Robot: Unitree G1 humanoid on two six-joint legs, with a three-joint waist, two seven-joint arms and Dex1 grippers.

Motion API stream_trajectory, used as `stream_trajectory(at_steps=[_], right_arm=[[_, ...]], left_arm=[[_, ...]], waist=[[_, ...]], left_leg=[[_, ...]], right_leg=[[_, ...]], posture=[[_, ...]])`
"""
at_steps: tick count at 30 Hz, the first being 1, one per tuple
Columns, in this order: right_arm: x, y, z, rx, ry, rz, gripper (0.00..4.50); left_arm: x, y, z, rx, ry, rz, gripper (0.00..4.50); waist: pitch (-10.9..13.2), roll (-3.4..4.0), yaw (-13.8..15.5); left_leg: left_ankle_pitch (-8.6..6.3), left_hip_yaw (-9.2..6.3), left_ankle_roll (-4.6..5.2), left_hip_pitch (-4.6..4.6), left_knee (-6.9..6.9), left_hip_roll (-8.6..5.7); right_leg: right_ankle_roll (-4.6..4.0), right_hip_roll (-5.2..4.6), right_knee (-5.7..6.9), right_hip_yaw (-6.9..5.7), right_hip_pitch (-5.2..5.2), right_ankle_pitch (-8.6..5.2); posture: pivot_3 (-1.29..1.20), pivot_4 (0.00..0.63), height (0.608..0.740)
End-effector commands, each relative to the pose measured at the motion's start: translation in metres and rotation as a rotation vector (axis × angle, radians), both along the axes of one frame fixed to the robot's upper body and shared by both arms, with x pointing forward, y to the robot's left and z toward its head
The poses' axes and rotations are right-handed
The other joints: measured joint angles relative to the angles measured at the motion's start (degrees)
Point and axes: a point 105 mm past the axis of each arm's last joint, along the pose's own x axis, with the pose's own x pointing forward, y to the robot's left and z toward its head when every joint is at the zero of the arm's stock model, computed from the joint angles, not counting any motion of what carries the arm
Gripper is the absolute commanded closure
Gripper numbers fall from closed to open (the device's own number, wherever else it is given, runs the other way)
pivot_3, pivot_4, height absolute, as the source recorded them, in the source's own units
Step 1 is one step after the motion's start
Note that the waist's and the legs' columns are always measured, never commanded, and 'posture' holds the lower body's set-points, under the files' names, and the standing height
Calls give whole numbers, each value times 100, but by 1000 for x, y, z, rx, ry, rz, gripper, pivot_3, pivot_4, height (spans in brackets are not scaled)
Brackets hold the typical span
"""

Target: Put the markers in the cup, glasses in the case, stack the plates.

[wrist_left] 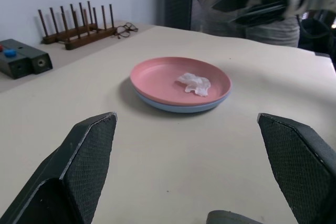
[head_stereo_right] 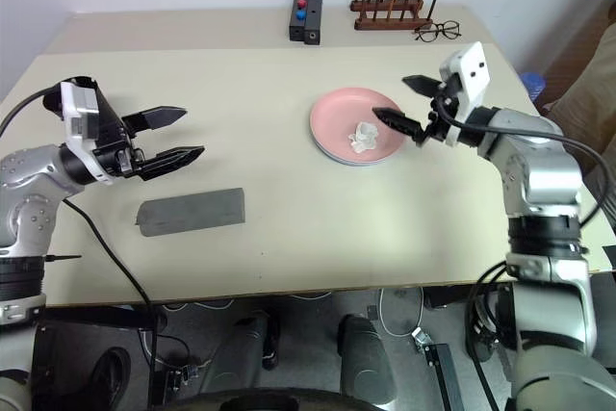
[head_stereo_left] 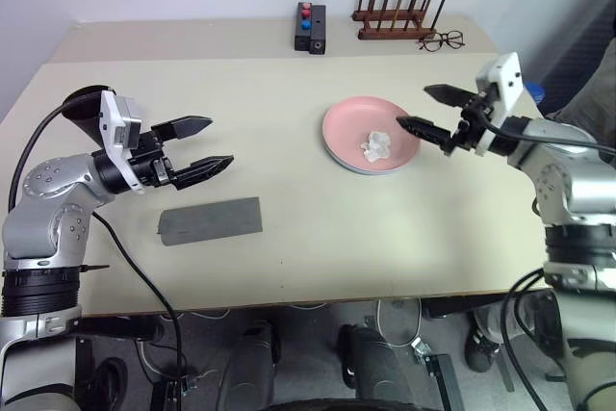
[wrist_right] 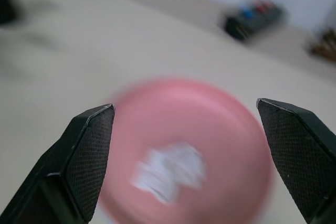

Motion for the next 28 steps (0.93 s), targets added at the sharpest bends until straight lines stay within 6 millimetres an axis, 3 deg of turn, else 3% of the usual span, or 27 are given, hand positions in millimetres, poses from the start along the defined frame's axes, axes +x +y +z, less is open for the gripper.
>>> stream_trajectory(at_steps=[1,8,14,17,28], right_arm=[[-56,13,-2,-12,19,242,105],[-71,-5,1,-101,-22,235,105],[-79,0,5,-123,-27,232,105],[-77,-11,3,-148,-18,203,105],[-61,-2,12,-166,-59,210,105]], left_arm=[[-8,3,11,2,-65,10,0],[-25,-6,-11,-5,-17,-20,0],[-28,3,-25,5,-1,-35,0],[-25,-1,-24,4,-4,-37,0],[-26,2,-30,2,-40,-8,0]], waist=[[0,0,6],[0,0,-42],[0,1,-17],[0,1,-10],[-1,1,-18]], left_leg=[[0,0,0,-1,-1,-1],[-2,18,-4,42,-1,5],[-3,25,-6,44,-20,12],[-3,27,-5,37,-18,11],[-3,63,-5,35,-25,8]], right_leg=[[-1,-2,-2,0,0,-1],[-11,-6,-3,18,16,3],[-14,-8,-17,18,13,1],[-15,-15,-27,18,14,2],[-26,-40,-58,16,13,11]], posture=[[0,150,740],[0,150,740],[0,150,740],[0,150,740],[0,150,740]])
